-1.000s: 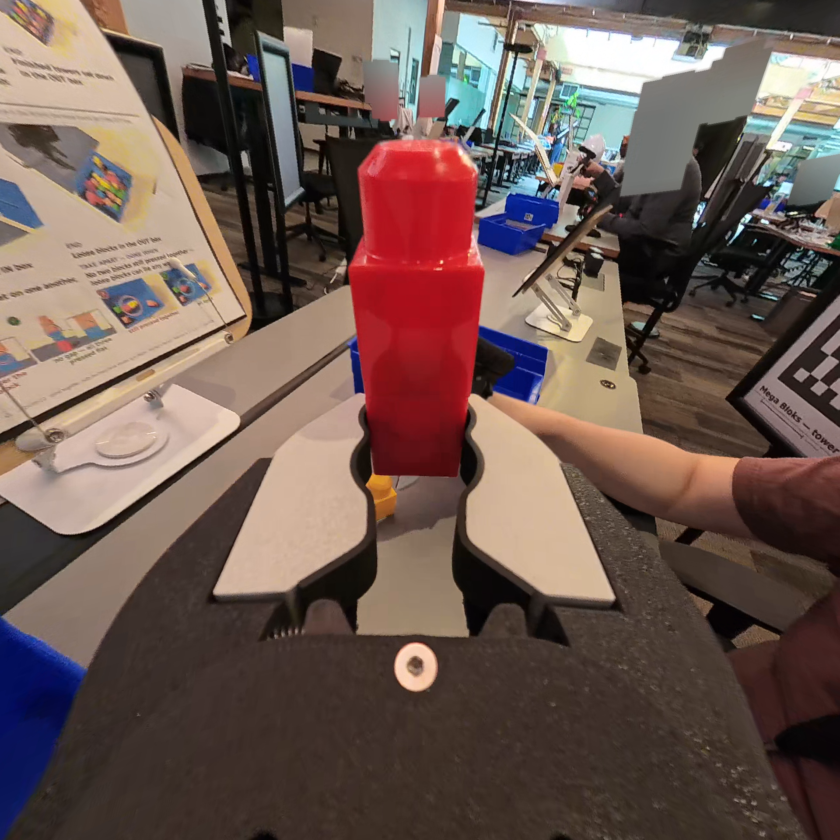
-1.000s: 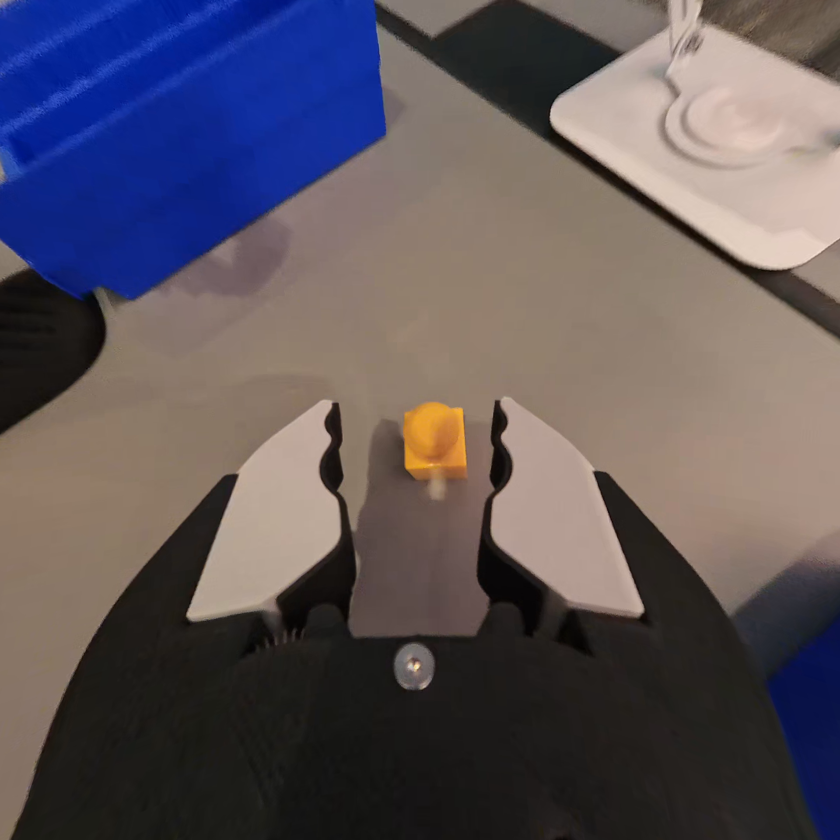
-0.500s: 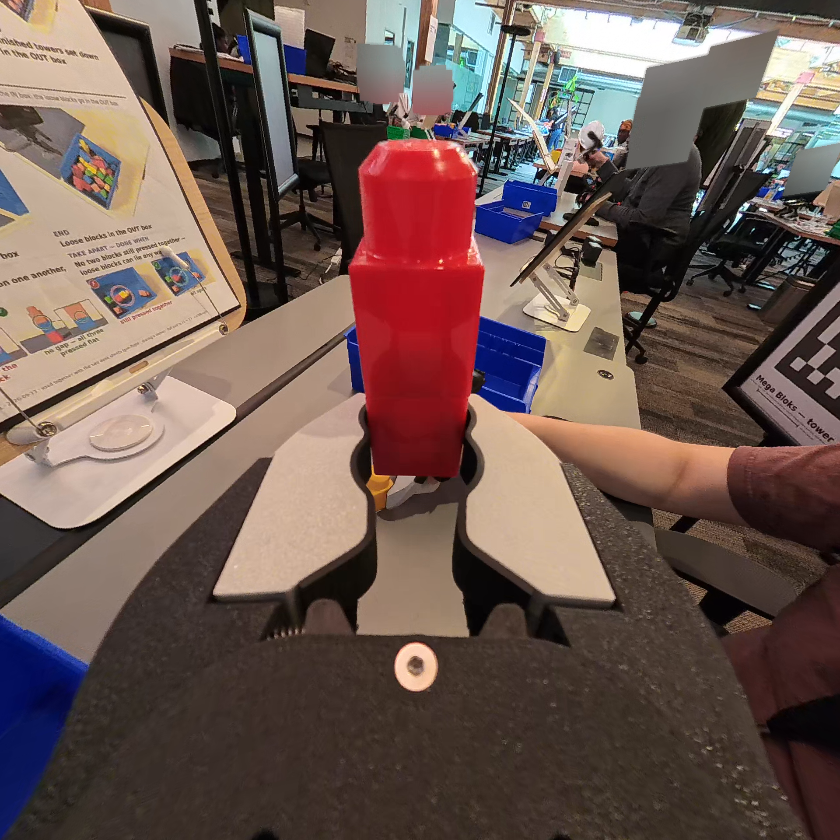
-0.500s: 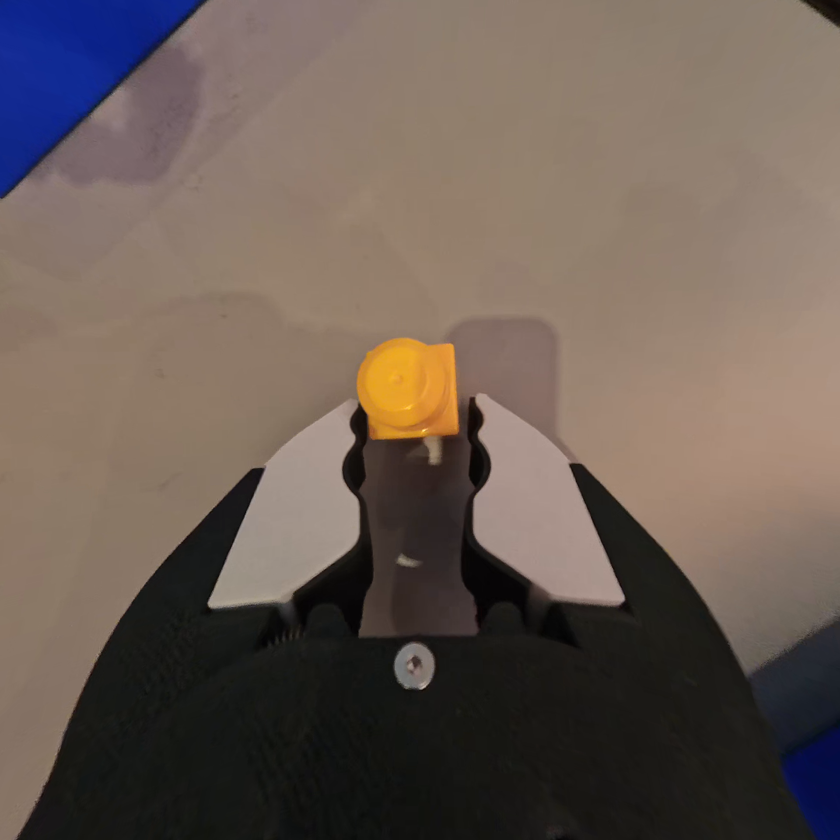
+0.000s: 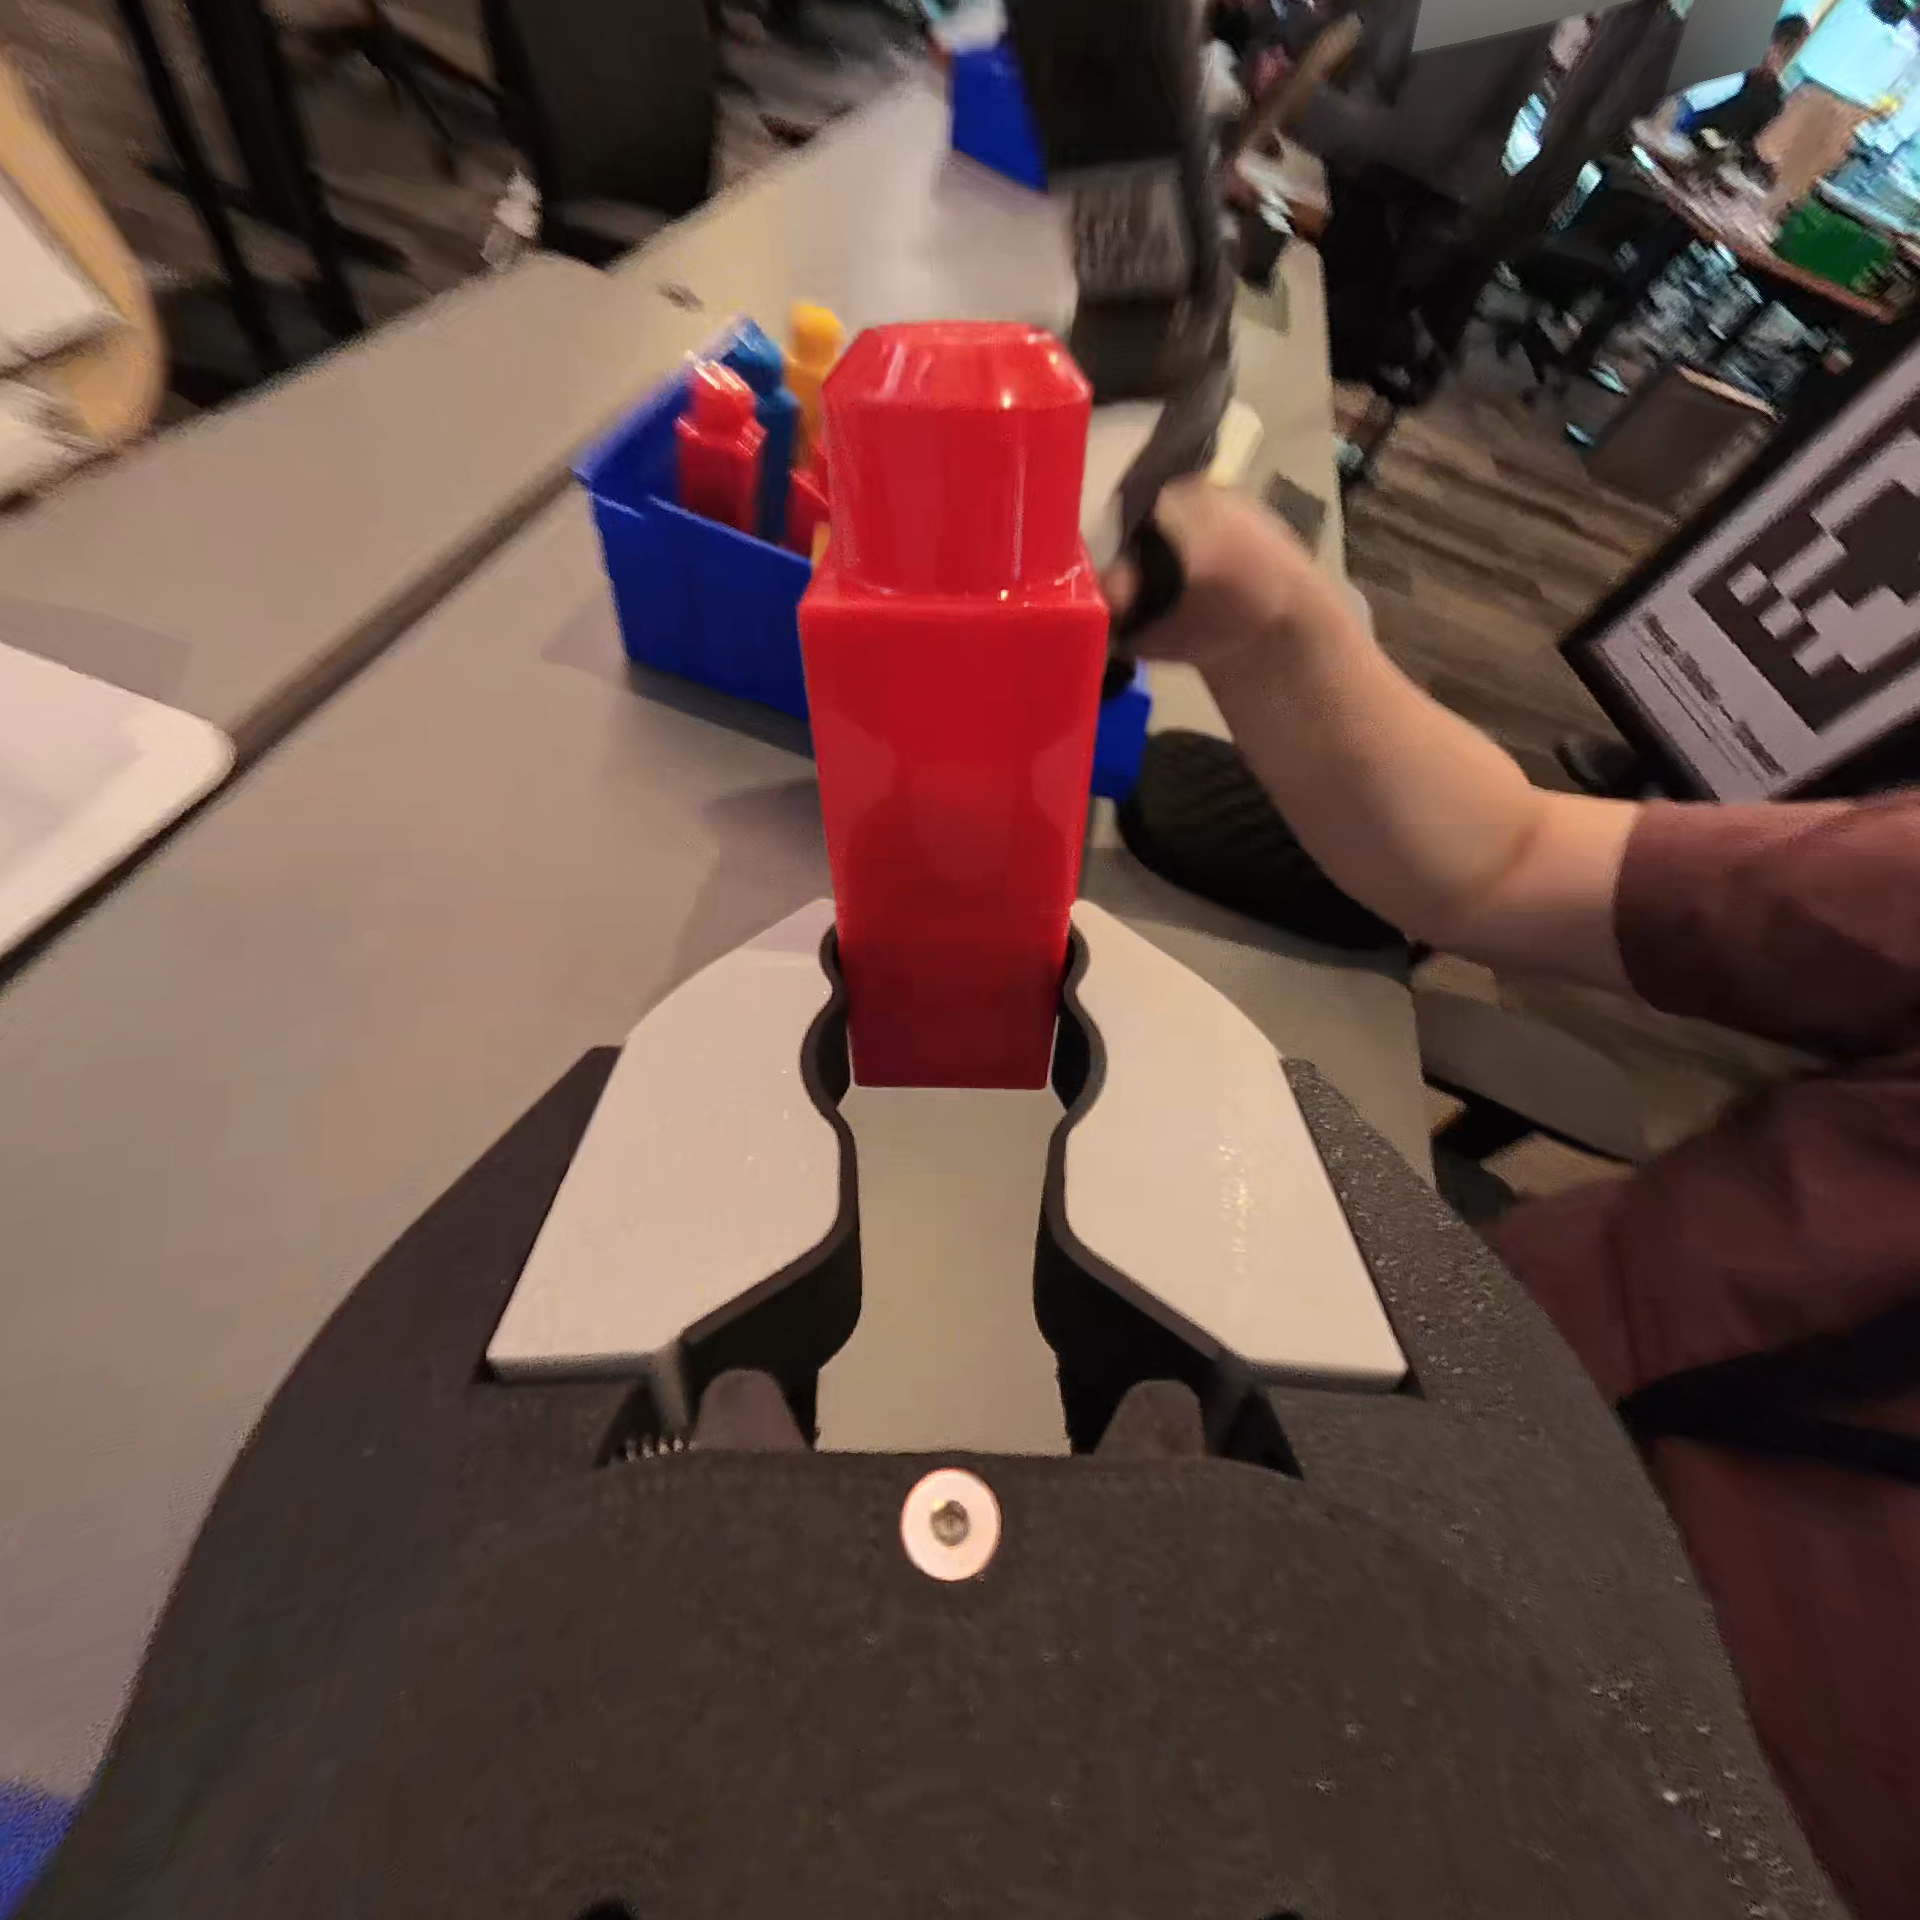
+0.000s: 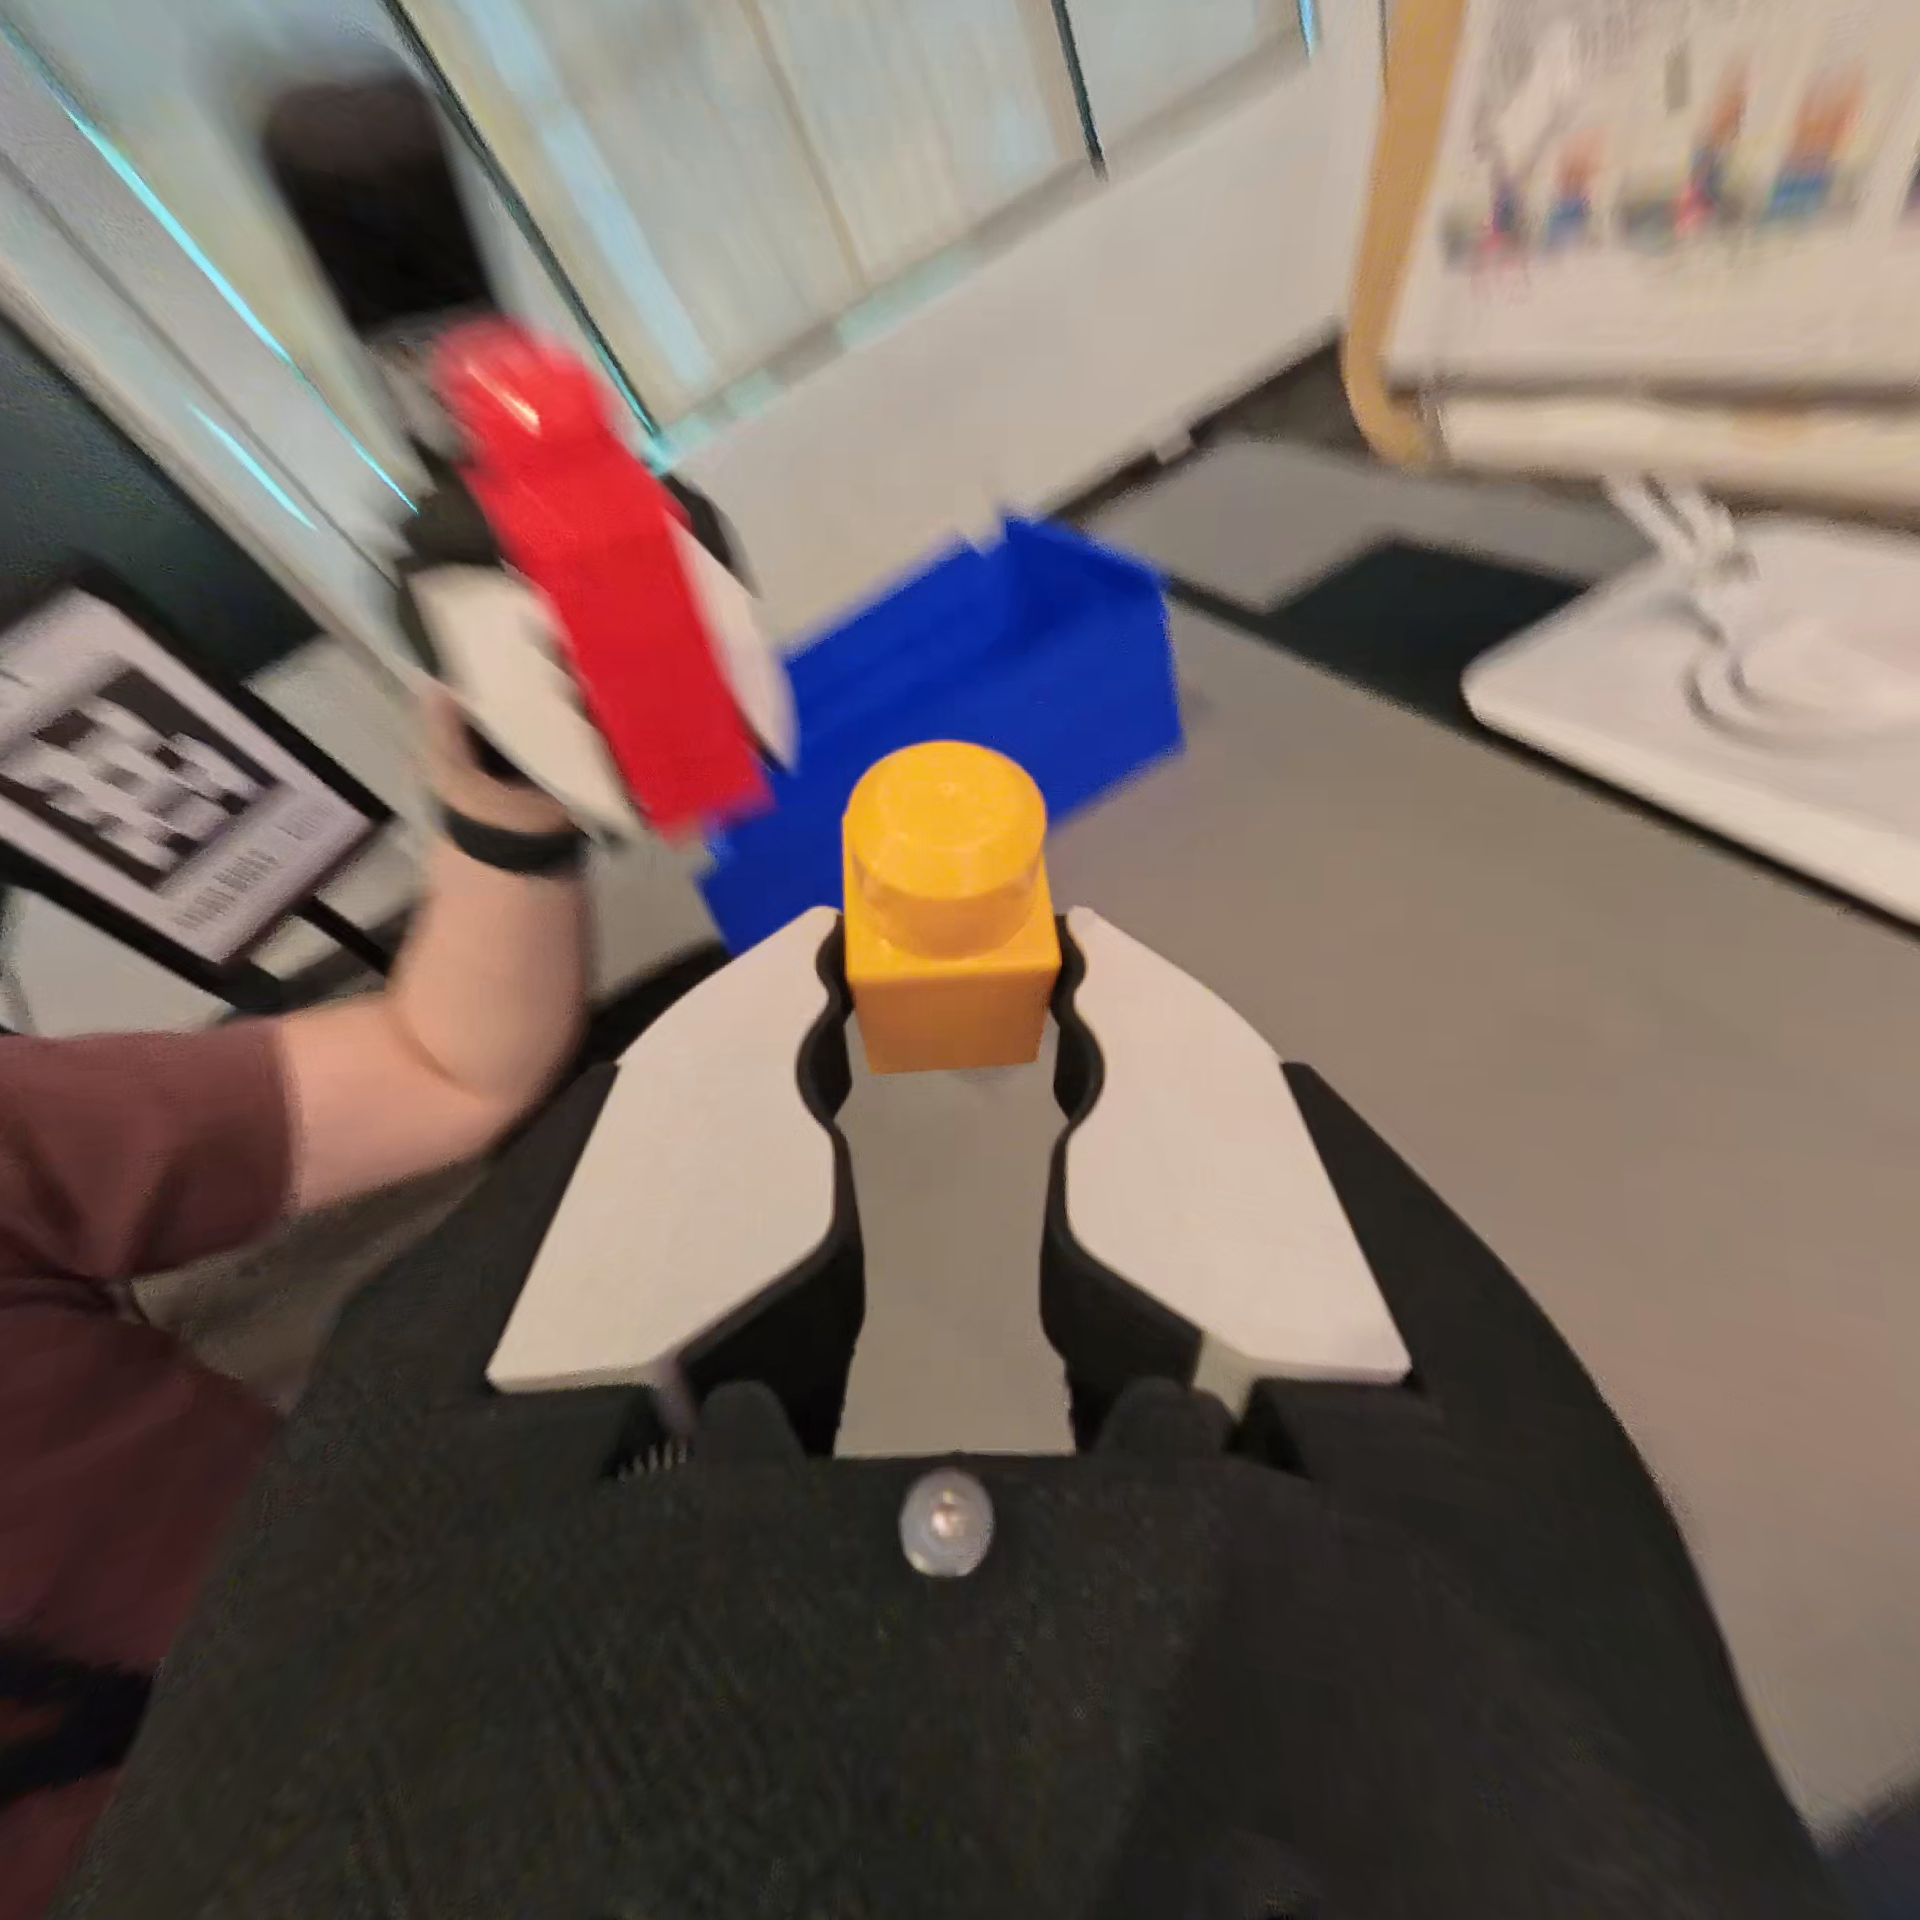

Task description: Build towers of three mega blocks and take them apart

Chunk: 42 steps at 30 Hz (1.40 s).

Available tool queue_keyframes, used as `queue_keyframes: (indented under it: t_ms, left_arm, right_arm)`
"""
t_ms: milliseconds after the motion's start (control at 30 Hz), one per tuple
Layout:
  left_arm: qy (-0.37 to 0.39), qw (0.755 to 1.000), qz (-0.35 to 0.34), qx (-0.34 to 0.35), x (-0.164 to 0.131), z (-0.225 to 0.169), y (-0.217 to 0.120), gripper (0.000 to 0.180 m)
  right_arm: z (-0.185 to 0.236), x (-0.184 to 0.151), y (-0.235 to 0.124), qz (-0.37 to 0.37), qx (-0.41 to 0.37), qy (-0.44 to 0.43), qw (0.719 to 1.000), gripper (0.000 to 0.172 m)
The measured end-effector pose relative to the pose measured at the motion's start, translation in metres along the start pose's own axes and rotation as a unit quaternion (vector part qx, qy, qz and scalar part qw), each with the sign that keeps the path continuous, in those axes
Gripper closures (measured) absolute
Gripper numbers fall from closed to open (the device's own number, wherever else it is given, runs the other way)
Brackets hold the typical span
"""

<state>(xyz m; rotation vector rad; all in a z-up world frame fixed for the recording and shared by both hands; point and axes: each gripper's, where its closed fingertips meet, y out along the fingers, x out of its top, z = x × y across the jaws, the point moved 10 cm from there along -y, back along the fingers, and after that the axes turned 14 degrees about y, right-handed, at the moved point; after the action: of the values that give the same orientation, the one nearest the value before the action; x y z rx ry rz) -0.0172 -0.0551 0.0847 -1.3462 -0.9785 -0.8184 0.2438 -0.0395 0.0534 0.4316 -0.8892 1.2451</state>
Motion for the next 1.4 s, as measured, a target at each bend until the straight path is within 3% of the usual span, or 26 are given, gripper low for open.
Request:
queue_keyframes:
  t_ms: [133, 333, 467, 567, 733, 933, 1133, 1267, 1333, 1400]
  left_arm:
    - [0.008, 0.996, 0.035, -0.077, -0.006, -0.011, 0.034, 0.145]
    - [0.044, 0.981, 0.094, -0.164, -0.011, -0.037, 0.068, 0.145]
    - [0.055, 0.977, 0.118, -0.171, -0.013, -0.043, 0.075, 0.145]
    - [0.058, 0.979, 0.117, -0.159, -0.012, -0.043, 0.074, 0.145]
    - [0.043, 0.987, 0.071, -0.140, -0.005, -0.037, 0.066, 0.145]
    - [0.059, 0.987, 0.094, -0.114, -0.005, -0.040, 0.069, 0.145]
    - [0.024, 0.986, 0.087, -0.137, -0.011, -0.032, 0.070, 0.145]
    - [0.022, 0.987, 0.073, -0.139, -0.010, -0.033, 0.071, 0.145]
    - [0.012, 0.988, 0.047, -0.145, -0.006, -0.033, 0.069, 0.145]
    - [0.006, 0.988, 0.035, -0.150, -0.005, -0.032, 0.067, 0.145]
  right_arm:
    - [0.049, 0.015, -0.028, -0.037, 0.075, -0.032, 0.996, 0.135]
    - [0.060, 0.012, -0.030, 0.049, 0.120, -0.079, 0.988, 0.135]
    - [0.058, 0.005, -0.017, 0.098, 0.167, -0.075, 0.978, 0.135]
    - [0.055, 0.002, -0.011, 0.125, 0.148, -0.082, 0.978, 0.134]
    - [0.060, 0.009, -0.014, 0.064, 0.139, -0.086, 0.984, 0.135]
    - [0.066, 0.006, 0.006, 0.023, 0.148, -0.073, 0.986, 0.135]
    - [0.062, 0.005, -0.002, 0.065, 0.076, -0.102, 0.990, 0.135]
    - [0.065, 0.006, 0.003, 0.027, 0.092, -0.098, 0.991, 0.134]
    - [0.065, 0.006, 0.012, -0.019, 0.115, -0.073, 0.990, 0.105]
    - [0.063, 0.005, 0.019, -0.048, 0.135, -0.050, 0.988, 0.102]
